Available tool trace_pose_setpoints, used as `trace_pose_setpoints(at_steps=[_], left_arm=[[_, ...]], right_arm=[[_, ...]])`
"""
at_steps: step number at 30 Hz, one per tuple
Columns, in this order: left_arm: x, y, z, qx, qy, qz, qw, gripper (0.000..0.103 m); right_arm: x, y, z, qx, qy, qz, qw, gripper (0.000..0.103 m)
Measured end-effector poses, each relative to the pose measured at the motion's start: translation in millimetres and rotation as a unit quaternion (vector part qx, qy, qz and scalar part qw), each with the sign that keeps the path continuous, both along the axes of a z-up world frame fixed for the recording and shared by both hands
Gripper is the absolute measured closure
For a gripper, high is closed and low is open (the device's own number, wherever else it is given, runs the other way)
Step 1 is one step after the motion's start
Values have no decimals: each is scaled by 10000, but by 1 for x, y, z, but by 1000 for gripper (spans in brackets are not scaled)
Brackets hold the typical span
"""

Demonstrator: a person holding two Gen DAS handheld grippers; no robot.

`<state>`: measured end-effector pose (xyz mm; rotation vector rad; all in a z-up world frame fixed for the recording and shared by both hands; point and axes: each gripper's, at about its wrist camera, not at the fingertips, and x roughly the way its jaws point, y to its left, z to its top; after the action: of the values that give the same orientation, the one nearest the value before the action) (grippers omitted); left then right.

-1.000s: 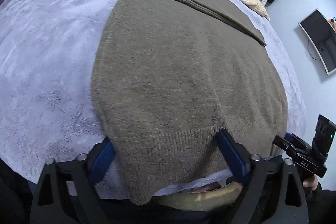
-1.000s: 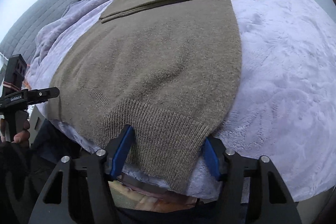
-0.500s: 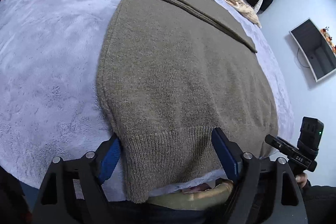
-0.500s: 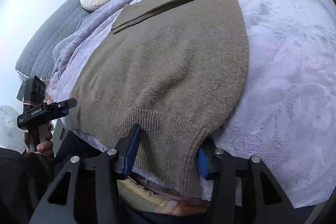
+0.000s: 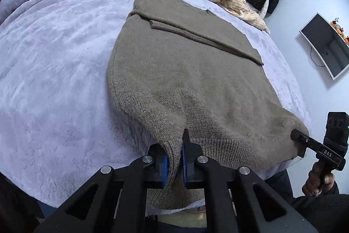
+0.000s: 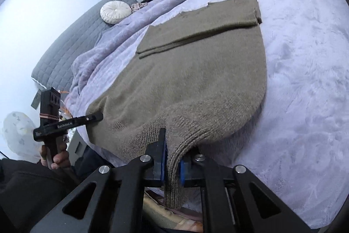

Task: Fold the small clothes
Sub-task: 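Grasp the ribbed hem with the left tool while the right tool grasps it too, then lift the hem with both tools and carry it toward the collar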

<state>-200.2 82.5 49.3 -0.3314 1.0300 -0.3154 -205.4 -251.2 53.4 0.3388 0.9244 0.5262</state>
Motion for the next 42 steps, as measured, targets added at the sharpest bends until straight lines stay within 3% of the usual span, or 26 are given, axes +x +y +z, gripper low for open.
trace_pose_setpoints(at_steps=[7,22,30,42], left_arm=[[28,3,28,-168,-362,118,9991,92],[122,-31,33,689,-134,357,9969,92],[152,-45,50,1022,-376,329,9935,92],[196,-51,64,1073,-453,392,9924,92]], right_arm=[[22,-15,23,163,-147,-298,9993,93],[112,-9,49,-410,-70,-648,9970,93],[149,-13,55,-520,-58,-782,9956,93],[198,-14,68,-579,-84,-930,9939,93]])
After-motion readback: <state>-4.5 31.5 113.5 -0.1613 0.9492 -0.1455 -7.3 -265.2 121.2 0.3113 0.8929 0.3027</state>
